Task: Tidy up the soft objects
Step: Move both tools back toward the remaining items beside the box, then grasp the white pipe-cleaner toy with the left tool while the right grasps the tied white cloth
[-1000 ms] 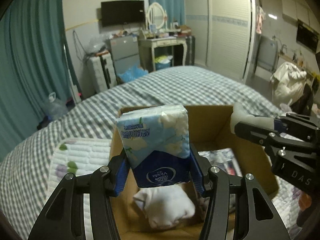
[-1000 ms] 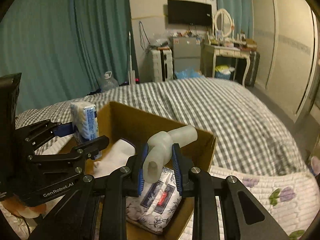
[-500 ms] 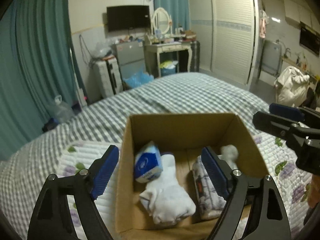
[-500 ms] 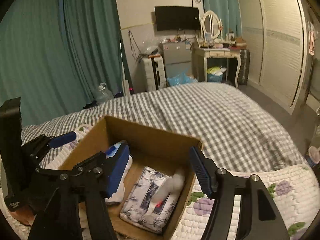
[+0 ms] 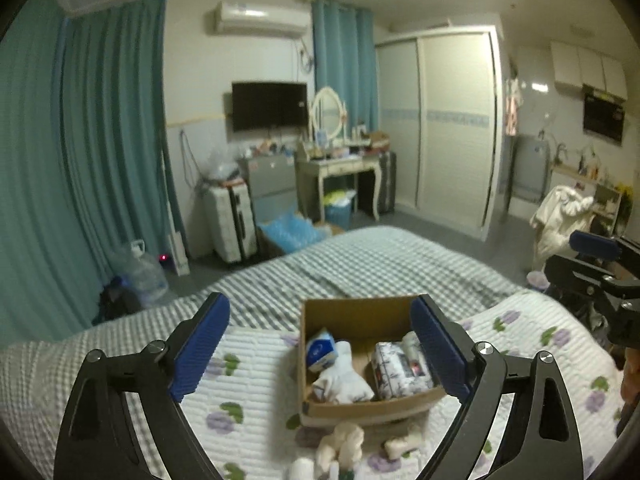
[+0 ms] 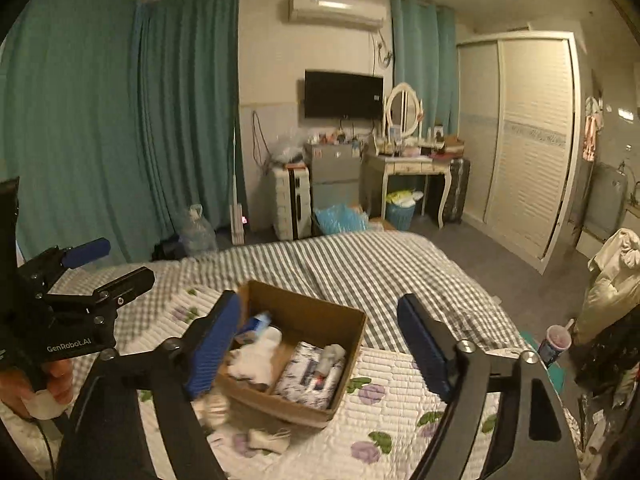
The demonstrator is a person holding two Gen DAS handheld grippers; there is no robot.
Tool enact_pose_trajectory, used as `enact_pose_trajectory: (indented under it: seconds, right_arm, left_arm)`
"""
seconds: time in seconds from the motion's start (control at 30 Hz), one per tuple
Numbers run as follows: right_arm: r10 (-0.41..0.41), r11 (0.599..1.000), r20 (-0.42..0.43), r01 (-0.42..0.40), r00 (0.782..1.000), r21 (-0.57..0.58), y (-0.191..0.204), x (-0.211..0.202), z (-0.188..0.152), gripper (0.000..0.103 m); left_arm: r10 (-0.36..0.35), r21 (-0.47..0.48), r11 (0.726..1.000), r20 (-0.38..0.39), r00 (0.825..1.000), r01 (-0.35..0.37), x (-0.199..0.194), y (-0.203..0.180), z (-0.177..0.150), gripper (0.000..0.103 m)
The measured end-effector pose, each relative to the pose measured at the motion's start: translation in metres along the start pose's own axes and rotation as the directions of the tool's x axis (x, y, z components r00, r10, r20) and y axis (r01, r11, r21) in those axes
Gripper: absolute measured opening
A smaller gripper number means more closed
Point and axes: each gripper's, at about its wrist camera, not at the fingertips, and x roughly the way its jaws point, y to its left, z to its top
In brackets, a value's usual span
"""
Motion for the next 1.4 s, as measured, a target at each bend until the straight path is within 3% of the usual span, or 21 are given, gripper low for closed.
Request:
enact_pose_trajectory:
  seconds: [0.07, 0.13, 0.33, 0.5, 0.67, 0.9, 0.97, 1.17, 1.23, 1.33, 1.4]
  right_arm:
    - [0.005, 1.0, 0.01, -0.005, 1.0, -0.021, 0.011, -0.024, -0.003, 0.086]
    - [0.01, 1.0, 0.017, -0.01, 1.0, -0.028, 0.019, -0.044, -0.013, 0.095]
    - [0.023, 1.0, -0.03, -0.023, 0.999, 0.011, 0.03, -0.058, -0.071, 0.096]
    - [0.03, 0.999, -0.125, -0.027, 0.992, 0.023, 0.044, -0.027, -0.118, 0.096]
    - [0.023, 0.999, -0.184, -0.018, 0.983, 0.029, 0.056, 0.011, -0.151, 0.096]
    - [-0.009, 0.998, -0.295, 0.026, 0.955, 0.054, 0.057, 0.077, -0.191, 0.096]
    - [-0.005, 0.997, -0.328, 0.032, 0.945, 0.076, 0.053, 0.095, -0.199, 0.096]
    - [-0.003, 0.995, -0.374, 0.041, 0.927, 0.092, 0.046, 0.141, -0.21, 0.095]
    - [0.014, 0.993, -0.384, 0.031, 0.923, 0.112, 0.042, 0.152, -0.214, 0.089]
    - [0.027, 0.993, -0.409, 0.022, 0.912, 0.116, 0.039, 0.167, -0.219, 0.085]
    - [0.037, 0.993, -0.418, 0.014, 0.908, 0.119, 0.038, 0.175, -0.223, 0.082]
  left_arm:
    - [0.001, 0.004, 1.0, 0.018, 1.0, -0.001, -0.021, 0.006, -0.002, 0.093]
    - [-0.005, 0.009, 1.0, 0.029, 1.0, 0.005, -0.035, 0.011, -0.008, 0.093]
    - [0.014, 0.053, 0.998, 0.028, 1.0, -0.015, -0.054, 0.019, -0.045, 0.093]
    - [0.046, 0.064, 0.997, -0.05, 0.998, -0.043, -0.04, 0.022, -0.099, 0.093]
    - [0.033, -0.027, 0.999, -0.149, 0.988, -0.037, -0.003, 0.026, -0.158, 0.093]
    - [-0.004, -0.092, 0.995, -0.313, 0.95, -0.025, 0.049, 0.012, -0.218, 0.091]
    - [-0.027, -0.115, 0.993, -0.359, 0.933, -0.015, 0.065, 0.007, -0.232, 0.083]
    - [-0.113, -0.169, 0.984, -0.407, 0.907, 0.047, 0.093, -0.011, -0.249, 0.076]
    - [-0.142, -0.186, 0.98, -0.408, 0.902, 0.07, 0.101, -0.018, -0.251, 0.071]
    - [-0.141, -0.196, 0.978, -0.401, 0.905, 0.066, 0.109, -0.021, -0.252, 0.069]
    - [-0.133, -0.201, 0.978, -0.403, 0.906, 0.054, 0.113, -0.019, -0.254, 0.061]
